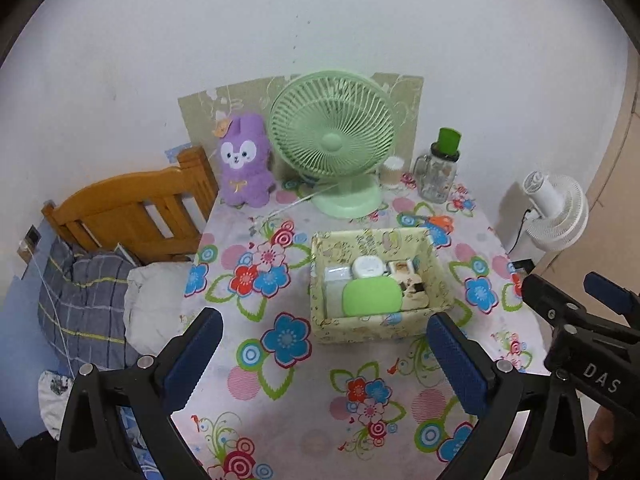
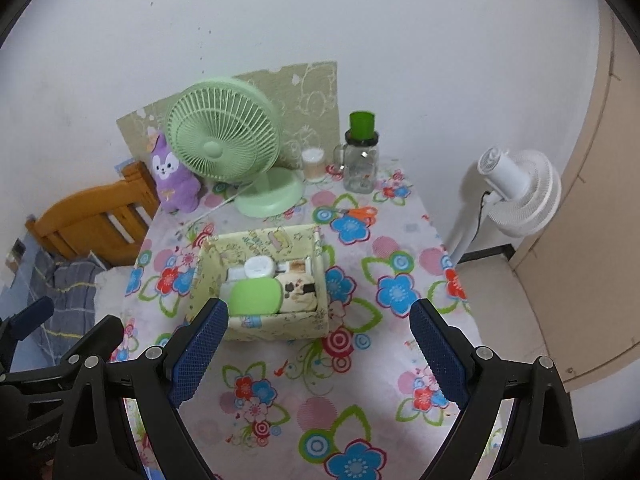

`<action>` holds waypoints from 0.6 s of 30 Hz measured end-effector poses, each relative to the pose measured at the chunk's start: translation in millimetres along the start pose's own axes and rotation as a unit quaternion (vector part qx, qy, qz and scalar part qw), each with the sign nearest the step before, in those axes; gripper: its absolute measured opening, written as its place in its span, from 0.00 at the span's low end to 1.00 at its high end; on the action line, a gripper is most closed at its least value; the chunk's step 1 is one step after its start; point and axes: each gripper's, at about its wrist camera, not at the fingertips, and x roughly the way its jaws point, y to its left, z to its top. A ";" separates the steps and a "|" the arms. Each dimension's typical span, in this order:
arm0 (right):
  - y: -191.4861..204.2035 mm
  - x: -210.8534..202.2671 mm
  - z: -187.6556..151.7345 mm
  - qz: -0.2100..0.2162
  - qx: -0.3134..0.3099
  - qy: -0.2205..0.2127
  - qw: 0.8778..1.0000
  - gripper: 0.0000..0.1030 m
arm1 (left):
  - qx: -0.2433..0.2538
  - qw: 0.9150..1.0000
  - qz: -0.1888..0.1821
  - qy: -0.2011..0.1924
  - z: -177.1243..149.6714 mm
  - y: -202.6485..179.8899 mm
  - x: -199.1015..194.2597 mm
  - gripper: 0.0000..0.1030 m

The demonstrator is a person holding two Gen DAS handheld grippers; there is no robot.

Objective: Organize rigid objects

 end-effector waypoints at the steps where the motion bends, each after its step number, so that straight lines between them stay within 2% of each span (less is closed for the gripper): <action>1: 0.0 -4.1 0.9 -0.003 -0.002 -0.003 1.000 0.91 | 0.000 1.000 -0.002 -0.001 1.1 -1.2 -2.2 1.00; 6: 1.5 -20.6 2.6 -0.037 -0.019 -0.020 0.999 0.91 | 0.003 1.000 -0.014 -0.012 4.4 -5.9 -14.7 1.00; 10: 2.1 -30.9 3.5 -0.056 -0.025 -0.028 0.998 0.91 | 0.019 1.000 -0.007 -0.022 4.2 -11.8 -27.1 1.00; 13: 1.0 -37.1 3.3 -0.058 -0.018 -0.028 0.998 0.91 | 0.025 0.999 -0.004 -0.036 3.2 -13.4 -37.0 1.00; 18: 4.0 -51.0 1.7 -0.062 -0.028 -0.041 0.997 0.91 | 0.008 0.999 -0.014 -0.042 2.7 -8.2 -47.5 1.00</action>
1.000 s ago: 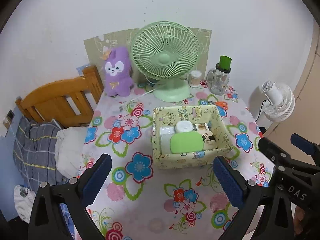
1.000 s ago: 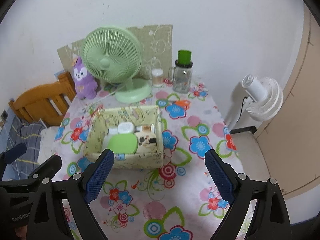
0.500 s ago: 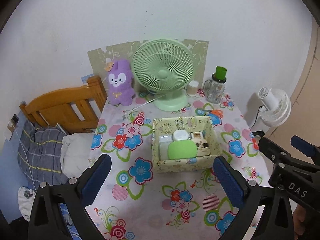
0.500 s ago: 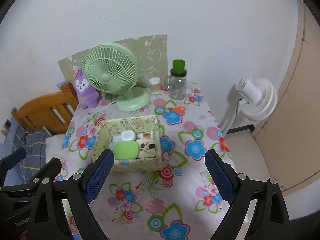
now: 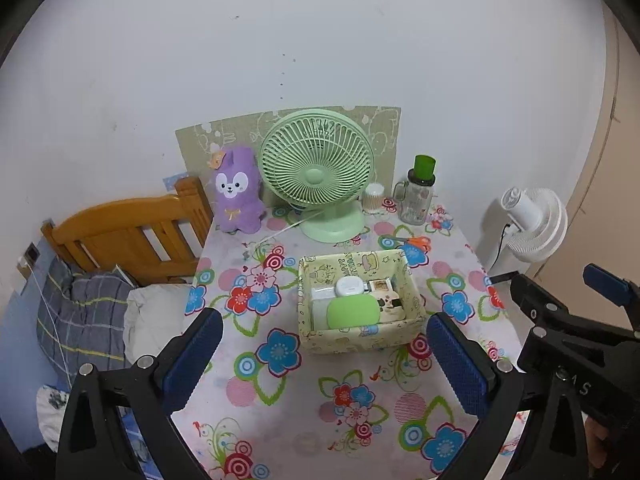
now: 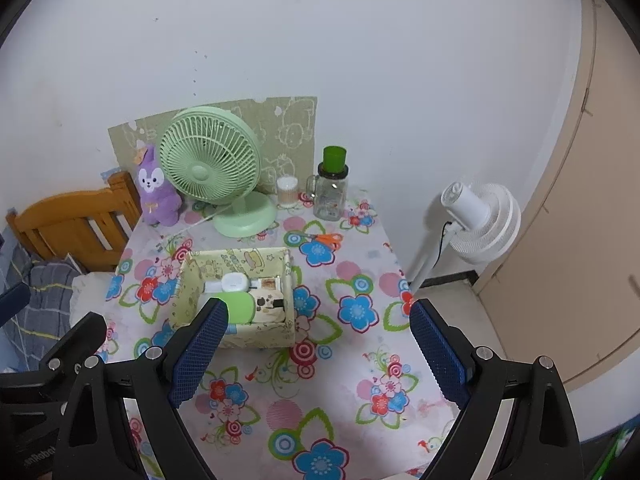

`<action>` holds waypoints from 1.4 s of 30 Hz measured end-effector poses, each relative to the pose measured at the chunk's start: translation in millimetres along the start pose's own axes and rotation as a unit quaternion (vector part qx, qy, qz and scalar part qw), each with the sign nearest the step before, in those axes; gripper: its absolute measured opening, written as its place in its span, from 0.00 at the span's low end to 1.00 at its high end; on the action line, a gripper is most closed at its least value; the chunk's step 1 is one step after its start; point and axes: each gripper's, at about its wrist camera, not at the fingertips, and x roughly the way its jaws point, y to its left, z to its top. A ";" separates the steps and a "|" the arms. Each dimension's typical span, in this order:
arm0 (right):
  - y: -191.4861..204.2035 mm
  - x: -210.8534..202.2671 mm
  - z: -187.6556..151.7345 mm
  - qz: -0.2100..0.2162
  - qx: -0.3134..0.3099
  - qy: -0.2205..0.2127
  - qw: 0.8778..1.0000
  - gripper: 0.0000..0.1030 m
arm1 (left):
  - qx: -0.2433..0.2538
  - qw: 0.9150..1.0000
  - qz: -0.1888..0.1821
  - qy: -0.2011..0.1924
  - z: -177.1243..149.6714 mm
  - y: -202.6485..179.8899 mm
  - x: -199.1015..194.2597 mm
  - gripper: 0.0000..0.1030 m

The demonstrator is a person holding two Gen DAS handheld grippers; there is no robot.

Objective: Organize rigid objects

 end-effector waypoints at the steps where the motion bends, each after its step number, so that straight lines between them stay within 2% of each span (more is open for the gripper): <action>1: 0.5 -2.9 -1.1 0.000 -0.001 -0.002 1.000 0.91 | -0.001 1.000 0.001 -0.001 -0.3 0.3 -2.2 1.00; 8: 2.0 -13.3 -2.5 0.007 -0.004 -0.008 1.000 0.91 | -0.006 1.000 0.006 -0.014 -5.0 2.4 -15.3 1.00; 26: 6.9 -27.3 -7.9 0.015 -0.009 -0.029 0.999 0.91 | -0.031 0.999 -0.014 -0.008 -11.8 13.9 -22.8 1.00; 42: 6.5 -30.3 -6.1 0.026 -0.009 -0.037 0.999 0.91 | -0.039 0.999 -0.010 -0.016 -10.9 15.3 -27.2 1.00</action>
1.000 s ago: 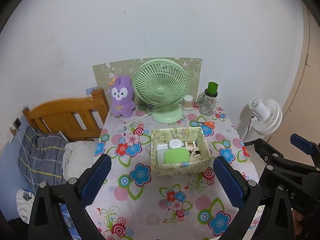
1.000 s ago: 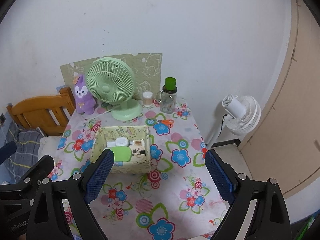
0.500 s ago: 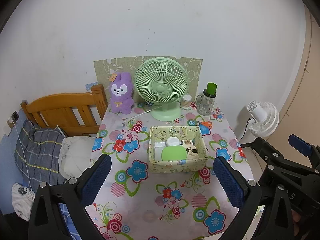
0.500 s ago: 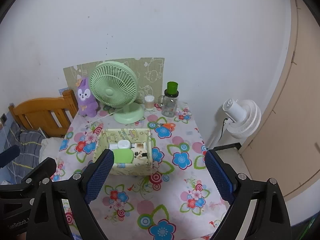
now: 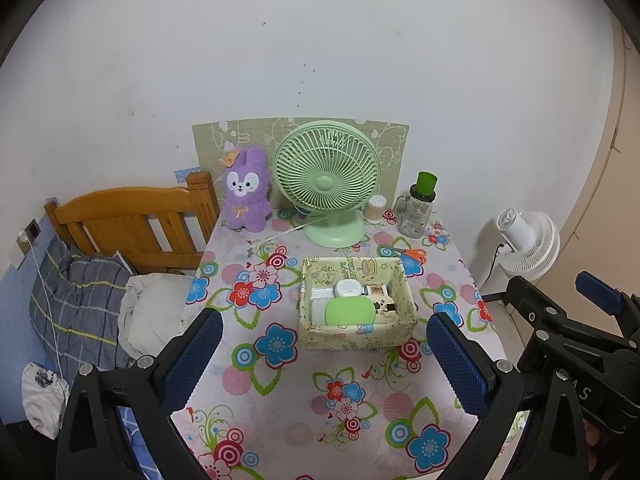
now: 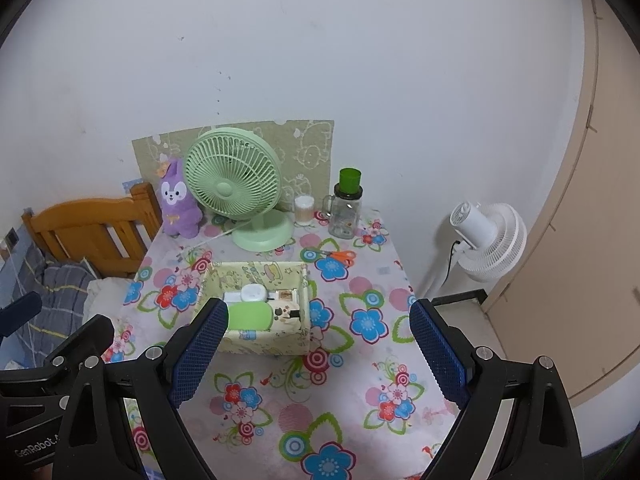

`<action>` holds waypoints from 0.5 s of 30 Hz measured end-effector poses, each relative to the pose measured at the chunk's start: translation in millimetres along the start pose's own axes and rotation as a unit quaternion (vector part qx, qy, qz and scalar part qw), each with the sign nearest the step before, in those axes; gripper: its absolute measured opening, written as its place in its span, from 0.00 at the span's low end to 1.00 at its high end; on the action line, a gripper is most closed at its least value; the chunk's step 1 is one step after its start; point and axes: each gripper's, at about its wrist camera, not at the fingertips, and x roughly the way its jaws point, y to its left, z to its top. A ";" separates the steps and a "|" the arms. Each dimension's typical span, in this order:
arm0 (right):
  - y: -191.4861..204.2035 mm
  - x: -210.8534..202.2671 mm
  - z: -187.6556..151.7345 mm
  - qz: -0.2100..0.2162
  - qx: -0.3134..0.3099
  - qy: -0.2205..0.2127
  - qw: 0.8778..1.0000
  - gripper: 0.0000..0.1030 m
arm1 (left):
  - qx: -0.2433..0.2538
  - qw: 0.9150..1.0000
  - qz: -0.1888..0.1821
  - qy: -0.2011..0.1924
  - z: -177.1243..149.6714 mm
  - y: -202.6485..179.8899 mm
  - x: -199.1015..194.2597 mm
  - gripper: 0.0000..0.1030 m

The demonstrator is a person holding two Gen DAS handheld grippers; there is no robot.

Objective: Organize rigid objects

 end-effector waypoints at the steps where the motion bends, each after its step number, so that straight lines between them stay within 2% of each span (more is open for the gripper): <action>1: 0.0 -0.7 -0.2 0.001 0.000 0.000 1.000 0.91 | 0.000 1.000 0.000 0.000 0.1 -0.1 -0.1 1.00; 15: -6.5 -2.0 0.4 -0.002 0.005 -0.005 1.000 0.91 | 0.003 1.000 -0.002 -0.006 1.6 -6.7 -1.2 1.00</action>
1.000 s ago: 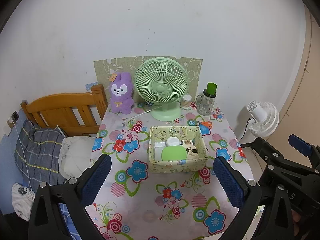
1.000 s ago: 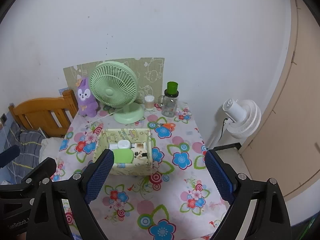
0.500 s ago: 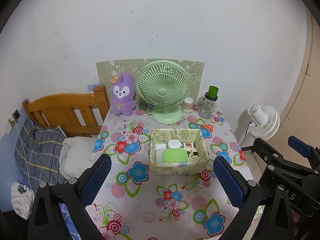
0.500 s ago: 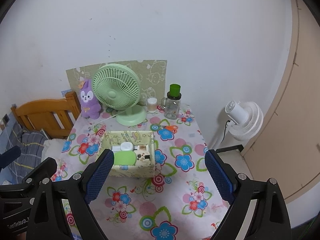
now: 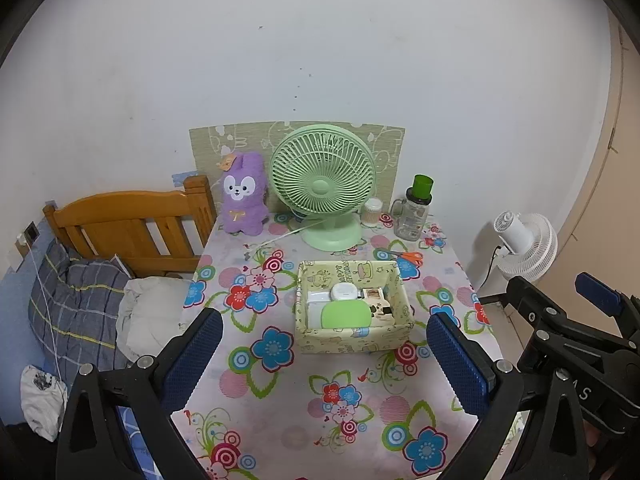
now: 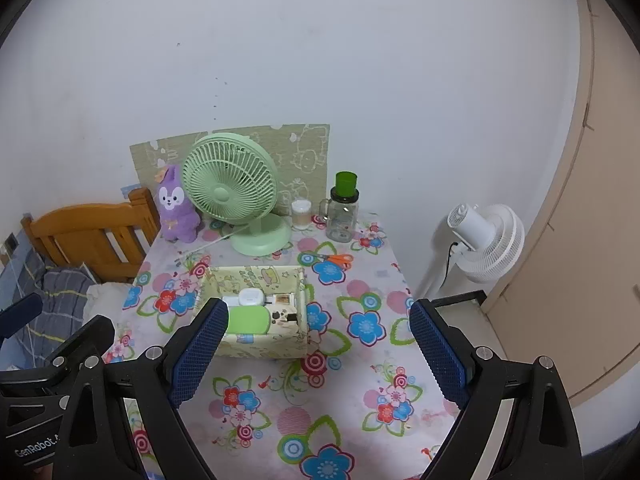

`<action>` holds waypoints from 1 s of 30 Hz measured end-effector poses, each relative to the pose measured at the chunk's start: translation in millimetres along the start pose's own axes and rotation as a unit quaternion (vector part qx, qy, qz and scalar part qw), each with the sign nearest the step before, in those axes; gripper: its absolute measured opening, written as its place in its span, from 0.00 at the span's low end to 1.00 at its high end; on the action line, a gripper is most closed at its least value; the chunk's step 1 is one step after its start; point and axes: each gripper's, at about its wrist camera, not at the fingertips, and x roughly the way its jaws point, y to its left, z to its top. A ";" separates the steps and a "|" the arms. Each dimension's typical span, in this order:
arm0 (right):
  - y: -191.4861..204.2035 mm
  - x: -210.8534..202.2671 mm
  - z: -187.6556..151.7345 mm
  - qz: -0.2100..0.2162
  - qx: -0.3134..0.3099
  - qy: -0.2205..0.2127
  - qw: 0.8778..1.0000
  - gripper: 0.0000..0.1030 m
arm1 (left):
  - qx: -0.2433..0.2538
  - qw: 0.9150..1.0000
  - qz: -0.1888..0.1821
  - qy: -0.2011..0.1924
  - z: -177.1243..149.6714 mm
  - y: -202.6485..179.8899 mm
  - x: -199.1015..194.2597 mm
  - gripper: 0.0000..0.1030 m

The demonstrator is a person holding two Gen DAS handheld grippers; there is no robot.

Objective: Organize rigid objects

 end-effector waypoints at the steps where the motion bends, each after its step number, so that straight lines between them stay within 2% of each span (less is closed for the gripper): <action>1: -0.3 -0.2 0.0 0.001 0.000 0.001 1.000 0.91 | 0.000 1.000 0.000 0.000 0.0 -0.4 0.3 1.00; 30: 3.8 3.9 0.8 0.005 0.000 0.004 1.000 0.91 | -0.003 1.000 -0.001 0.004 -2.6 2.7 4.6 1.00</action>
